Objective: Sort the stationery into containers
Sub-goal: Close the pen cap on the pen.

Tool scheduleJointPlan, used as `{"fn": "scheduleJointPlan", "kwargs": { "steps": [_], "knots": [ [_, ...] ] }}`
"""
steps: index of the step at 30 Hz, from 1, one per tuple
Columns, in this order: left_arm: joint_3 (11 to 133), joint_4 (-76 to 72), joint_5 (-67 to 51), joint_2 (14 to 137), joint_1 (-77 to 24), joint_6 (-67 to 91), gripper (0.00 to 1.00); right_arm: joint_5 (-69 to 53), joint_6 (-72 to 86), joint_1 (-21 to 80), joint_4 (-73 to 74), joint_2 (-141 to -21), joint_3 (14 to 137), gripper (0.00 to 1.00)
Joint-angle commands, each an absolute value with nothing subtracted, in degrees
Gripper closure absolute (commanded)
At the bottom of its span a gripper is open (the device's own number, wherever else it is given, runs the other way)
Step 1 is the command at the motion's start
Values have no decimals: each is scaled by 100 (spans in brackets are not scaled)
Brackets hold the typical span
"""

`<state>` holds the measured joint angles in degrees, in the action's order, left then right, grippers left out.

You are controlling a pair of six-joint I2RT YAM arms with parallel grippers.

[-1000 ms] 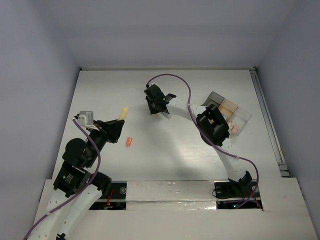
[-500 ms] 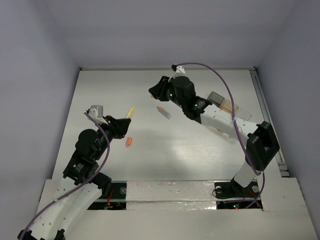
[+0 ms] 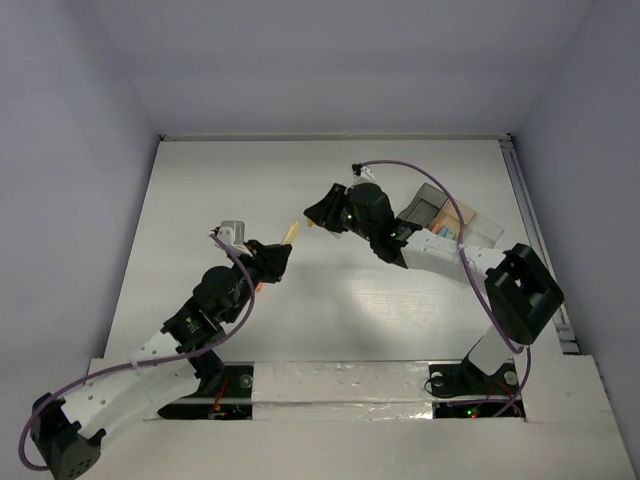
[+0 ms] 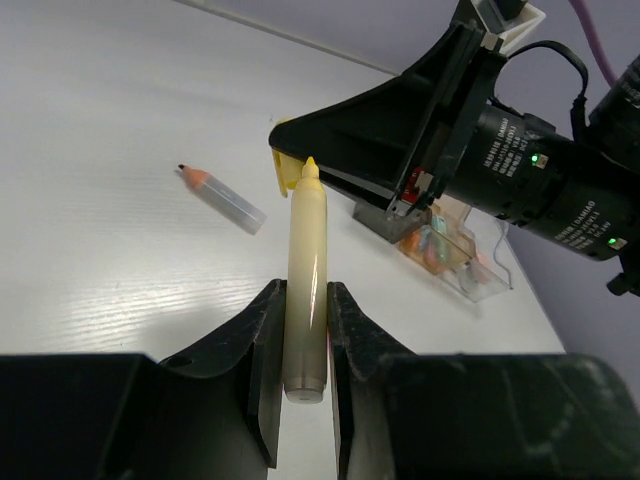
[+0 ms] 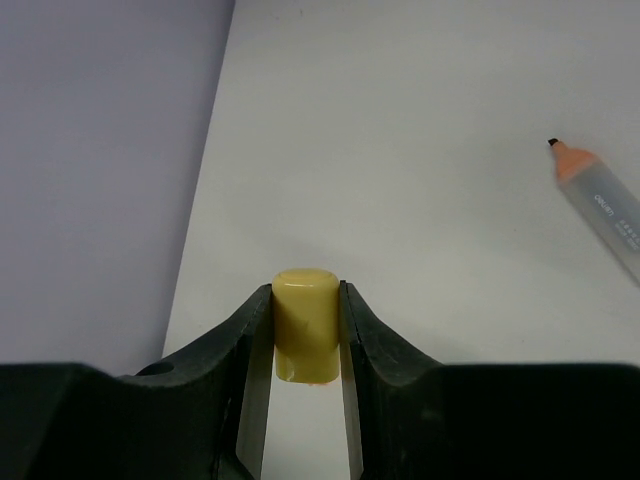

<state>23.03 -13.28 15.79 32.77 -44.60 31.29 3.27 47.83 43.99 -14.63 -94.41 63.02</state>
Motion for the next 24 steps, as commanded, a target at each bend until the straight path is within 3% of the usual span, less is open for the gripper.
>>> {"fn": "scheduleJointPlan", "kwargs": {
  "steps": [1, 24],
  "knots": [
    [2136, -2408, 2468, 3489, -4685, 2830, 100, 475, 5167, 4456, -2179, -9071, 6100, 100],
    [1609, -3445, 2558, 3779, -5168, 2391, 100, 272, 6135, 4456, -2848, -9237, 6012, 97]
  ]
}}
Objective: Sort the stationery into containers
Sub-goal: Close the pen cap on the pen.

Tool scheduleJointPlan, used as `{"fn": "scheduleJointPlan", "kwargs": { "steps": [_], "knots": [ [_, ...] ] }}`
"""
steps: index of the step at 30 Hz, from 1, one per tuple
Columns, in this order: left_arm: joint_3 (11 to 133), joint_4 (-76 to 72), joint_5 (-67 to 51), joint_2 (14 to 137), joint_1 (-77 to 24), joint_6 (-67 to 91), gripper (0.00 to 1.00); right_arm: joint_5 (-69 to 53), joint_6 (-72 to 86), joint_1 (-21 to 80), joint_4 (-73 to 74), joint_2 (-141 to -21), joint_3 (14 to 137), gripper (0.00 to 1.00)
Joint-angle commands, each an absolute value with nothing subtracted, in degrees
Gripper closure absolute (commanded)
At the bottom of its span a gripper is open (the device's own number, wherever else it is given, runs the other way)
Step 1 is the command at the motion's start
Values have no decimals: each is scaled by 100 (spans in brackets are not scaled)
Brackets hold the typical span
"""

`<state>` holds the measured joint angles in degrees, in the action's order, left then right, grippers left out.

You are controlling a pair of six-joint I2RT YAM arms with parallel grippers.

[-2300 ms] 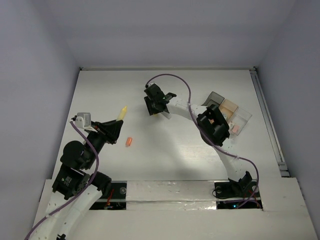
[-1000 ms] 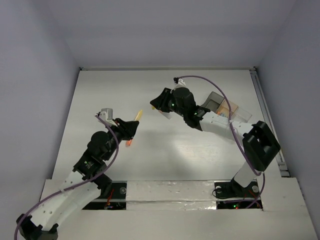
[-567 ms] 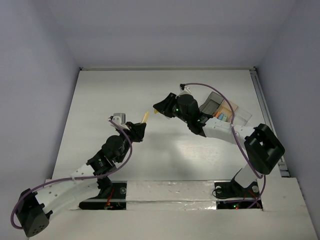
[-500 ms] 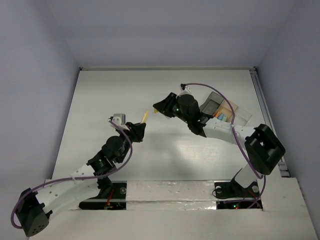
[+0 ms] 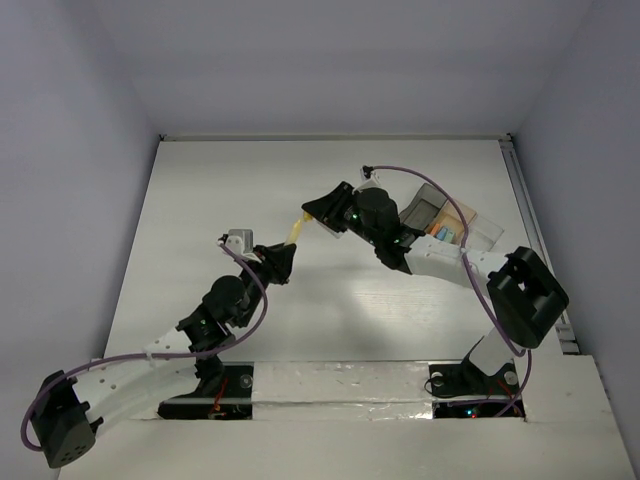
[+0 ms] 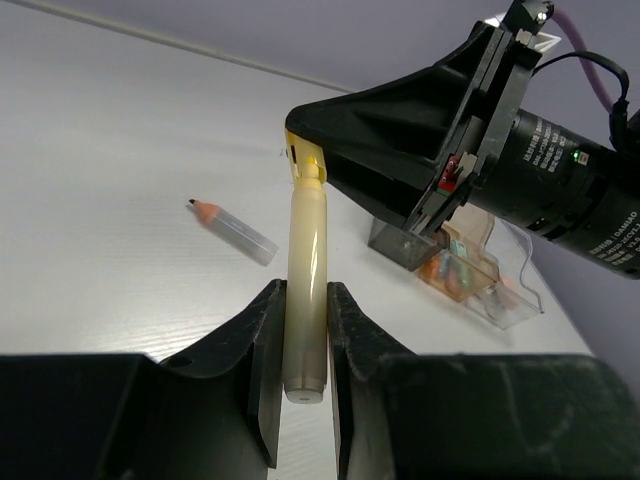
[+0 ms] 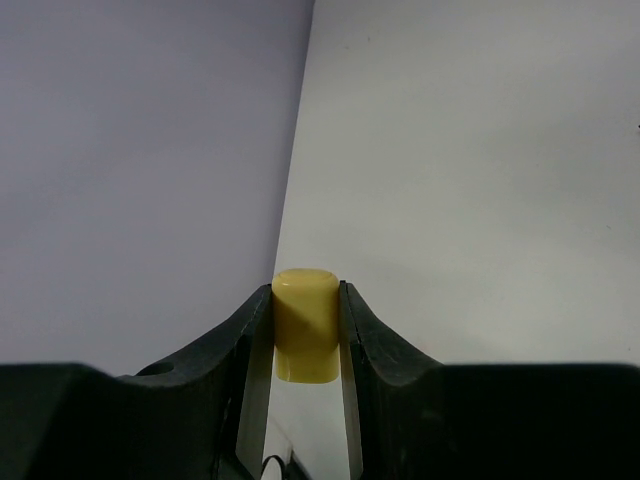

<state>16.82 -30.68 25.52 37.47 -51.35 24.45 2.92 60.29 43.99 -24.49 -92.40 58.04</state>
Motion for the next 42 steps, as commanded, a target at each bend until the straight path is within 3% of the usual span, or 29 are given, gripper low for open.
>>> {"fn": "scheduleJointPlan", "kwargs": {
  "steps": [1, 42],
  "knots": [
    [1608, -3454, 2549, 3788, -5168, 2391, 100, 272, 6135, 4456, -2839, -9237, 6038, 97],
    [1819, -4095, 2733, 4394, -5221, 2127, 100, 228, 6056, 4562, -2997, -9123, 5985, 94]
  ]
}}
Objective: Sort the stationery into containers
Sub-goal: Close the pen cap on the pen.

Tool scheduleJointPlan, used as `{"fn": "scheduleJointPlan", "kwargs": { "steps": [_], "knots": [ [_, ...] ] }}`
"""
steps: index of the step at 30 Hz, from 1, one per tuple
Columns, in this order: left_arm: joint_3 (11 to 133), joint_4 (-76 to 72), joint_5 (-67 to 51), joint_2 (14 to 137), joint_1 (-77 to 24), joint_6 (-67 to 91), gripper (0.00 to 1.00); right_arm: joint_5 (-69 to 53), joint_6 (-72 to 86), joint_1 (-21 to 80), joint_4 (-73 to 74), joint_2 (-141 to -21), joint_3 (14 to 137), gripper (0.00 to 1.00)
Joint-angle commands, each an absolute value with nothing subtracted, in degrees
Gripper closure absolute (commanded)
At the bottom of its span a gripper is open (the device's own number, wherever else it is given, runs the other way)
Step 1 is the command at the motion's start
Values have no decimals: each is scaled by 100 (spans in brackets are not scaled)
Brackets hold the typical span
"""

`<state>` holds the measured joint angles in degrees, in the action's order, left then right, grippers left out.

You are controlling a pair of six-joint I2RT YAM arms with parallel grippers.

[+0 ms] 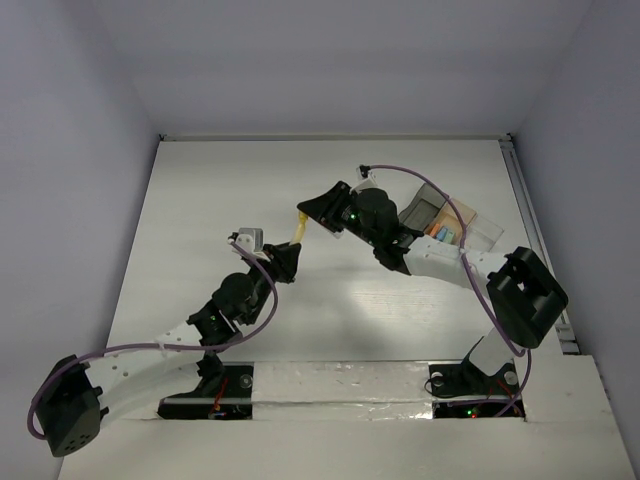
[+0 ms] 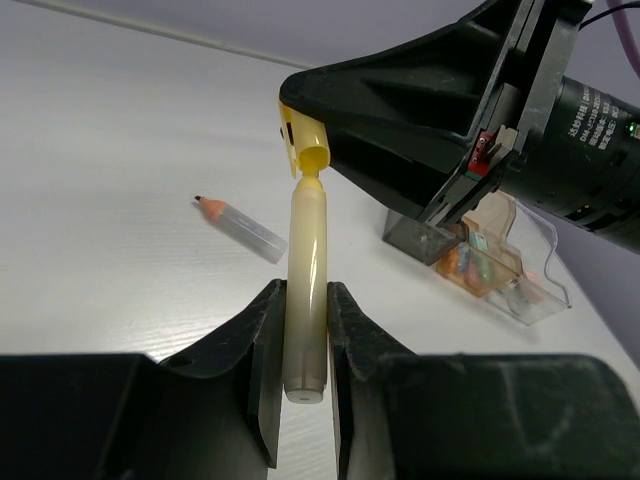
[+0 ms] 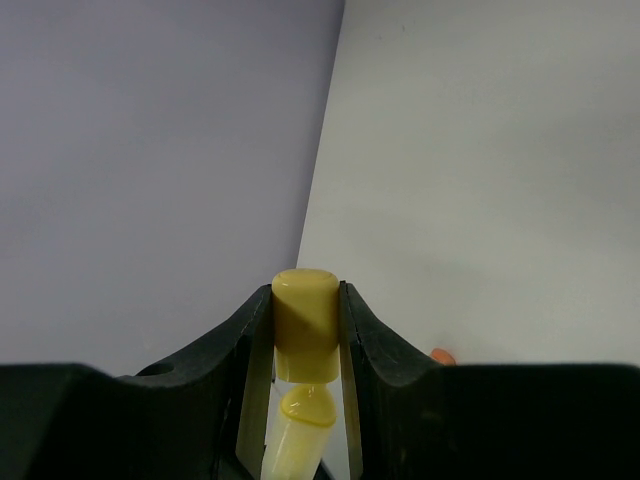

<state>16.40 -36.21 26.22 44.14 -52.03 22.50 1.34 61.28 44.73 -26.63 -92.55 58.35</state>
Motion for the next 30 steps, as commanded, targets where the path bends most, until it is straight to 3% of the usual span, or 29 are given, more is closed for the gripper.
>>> {"fn": "scheduleJointPlan", "kwargs": {
  "steps": [1, 30],
  "knots": [
    [1828, -4104, 2733, 4403, -5221, 2118, 100, 237, 6056, 4562, -2997, -9123, 5977, 94],
    [2100, -4649, 3656, 5027, -5616, 1266, 100, 518, 6425, 4772, -3120, -9132, 5696, 96]
  ]
}}
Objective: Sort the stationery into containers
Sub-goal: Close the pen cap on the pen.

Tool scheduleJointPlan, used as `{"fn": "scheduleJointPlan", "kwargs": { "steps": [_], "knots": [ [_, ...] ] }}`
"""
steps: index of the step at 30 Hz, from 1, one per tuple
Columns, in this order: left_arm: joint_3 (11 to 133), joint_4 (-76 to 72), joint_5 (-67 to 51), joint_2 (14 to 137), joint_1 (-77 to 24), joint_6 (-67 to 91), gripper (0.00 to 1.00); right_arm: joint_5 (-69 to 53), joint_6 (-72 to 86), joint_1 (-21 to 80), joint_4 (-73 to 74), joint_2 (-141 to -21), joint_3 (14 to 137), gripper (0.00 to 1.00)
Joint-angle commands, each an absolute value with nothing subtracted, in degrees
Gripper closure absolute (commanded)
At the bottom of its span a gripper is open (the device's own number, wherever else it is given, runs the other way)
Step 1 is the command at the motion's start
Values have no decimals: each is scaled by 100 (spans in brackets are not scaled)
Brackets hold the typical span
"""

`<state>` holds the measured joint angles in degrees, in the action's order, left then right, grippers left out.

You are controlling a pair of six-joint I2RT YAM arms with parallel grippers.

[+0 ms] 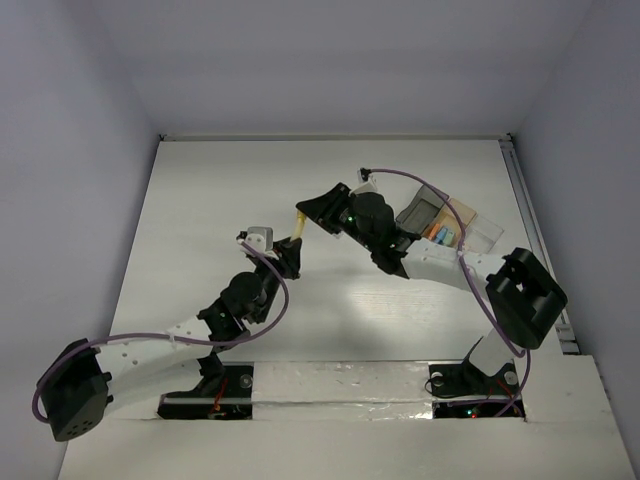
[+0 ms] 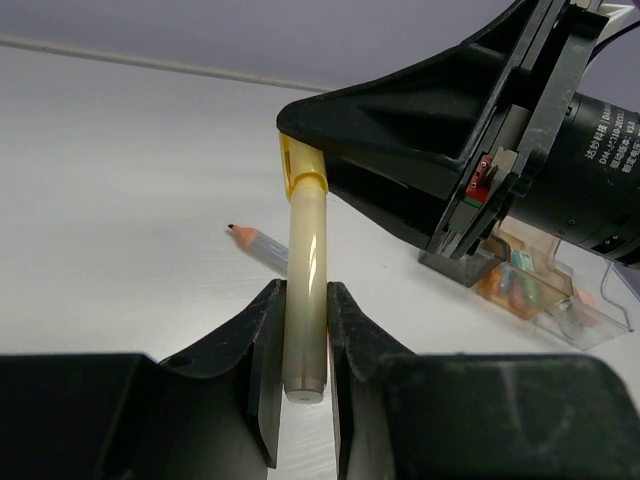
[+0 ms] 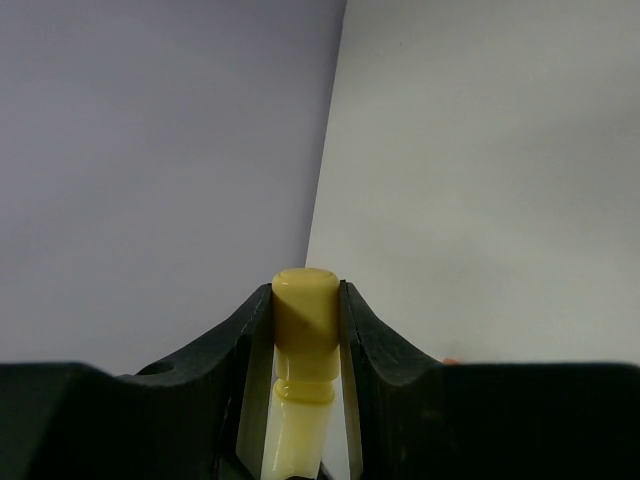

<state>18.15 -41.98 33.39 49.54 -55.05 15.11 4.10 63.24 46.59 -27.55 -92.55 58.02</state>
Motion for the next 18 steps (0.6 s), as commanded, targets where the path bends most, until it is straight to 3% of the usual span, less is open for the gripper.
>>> {"fn": "scheduleJointPlan", "kwargs": {
  "steps": [1, 18],
  "knots": [
    [2109, -4684, 3708, 5053, -5616, 1248, 100, 510, 6434, 4772, -3172, -9123, 5669, 96],
    [2092, -5300, 4043, 5282, -5669, 888, 100, -359, 7268, 4878, -4306, -9140, 5124, 98]
  ]
}}
